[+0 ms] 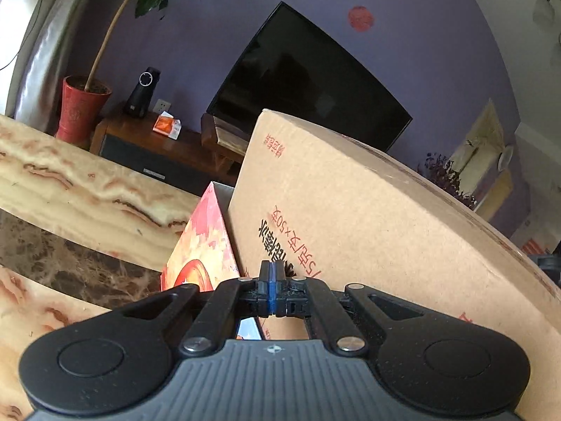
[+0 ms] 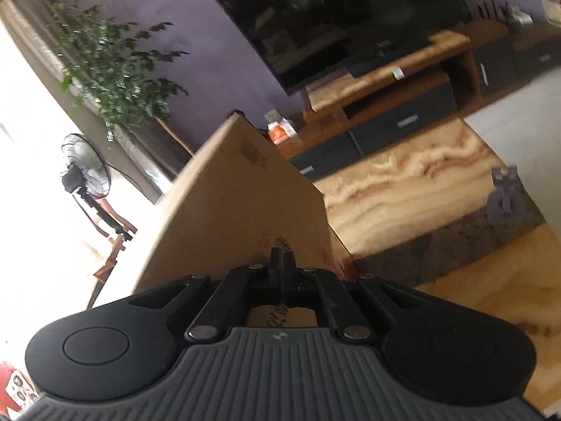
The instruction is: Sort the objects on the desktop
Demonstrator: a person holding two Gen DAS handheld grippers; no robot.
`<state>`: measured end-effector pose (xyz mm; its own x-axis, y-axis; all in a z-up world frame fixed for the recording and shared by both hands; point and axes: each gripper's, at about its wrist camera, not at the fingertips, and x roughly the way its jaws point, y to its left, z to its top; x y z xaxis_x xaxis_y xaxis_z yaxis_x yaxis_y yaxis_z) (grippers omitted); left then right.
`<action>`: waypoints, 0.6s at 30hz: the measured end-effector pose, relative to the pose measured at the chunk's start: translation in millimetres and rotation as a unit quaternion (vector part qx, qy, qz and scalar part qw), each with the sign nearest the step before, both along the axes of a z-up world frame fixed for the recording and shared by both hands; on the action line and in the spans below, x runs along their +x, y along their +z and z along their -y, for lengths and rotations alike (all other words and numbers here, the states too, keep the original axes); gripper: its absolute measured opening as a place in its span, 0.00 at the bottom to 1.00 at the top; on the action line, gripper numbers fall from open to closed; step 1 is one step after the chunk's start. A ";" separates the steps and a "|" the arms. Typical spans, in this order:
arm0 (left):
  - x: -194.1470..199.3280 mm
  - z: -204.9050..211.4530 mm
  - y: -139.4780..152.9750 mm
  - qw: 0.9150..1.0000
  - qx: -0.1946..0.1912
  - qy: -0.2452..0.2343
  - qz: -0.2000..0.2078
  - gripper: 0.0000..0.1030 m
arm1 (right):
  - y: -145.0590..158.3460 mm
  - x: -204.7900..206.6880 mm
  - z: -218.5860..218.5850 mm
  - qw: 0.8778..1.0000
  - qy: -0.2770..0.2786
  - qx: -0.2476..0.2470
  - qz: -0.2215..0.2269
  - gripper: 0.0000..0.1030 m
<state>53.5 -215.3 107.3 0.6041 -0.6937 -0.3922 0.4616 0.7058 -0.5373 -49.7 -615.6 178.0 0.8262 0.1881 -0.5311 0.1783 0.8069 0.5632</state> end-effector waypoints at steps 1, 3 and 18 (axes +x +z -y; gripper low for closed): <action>0.5 -1.7 -1.3 1.000 -0.004 0.003 -0.002 0.00 | -0.3 1.0 -1.1 1.000 0.004 -0.002 0.002 0.04; 1.4 -4.7 -3.5 1.000 -0.011 0.010 -0.006 0.00 | -0.2 1.0 -5.0 1.000 0.010 -0.007 0.009 0.04; 15.8 -5.1 26.8 0.998 0.001 0.053 0.046 0.00 | 12.7 20.9 -15.4 0.998 0.005 -0.024 0.062 0.04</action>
<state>69.3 -210.1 134.1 0.7077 -0.6234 -0.3325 0.4319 0.7541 -0.4947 -28.9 -600.2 190.7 0.8841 0.1727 -0.4341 0.1023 0.8350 0.5406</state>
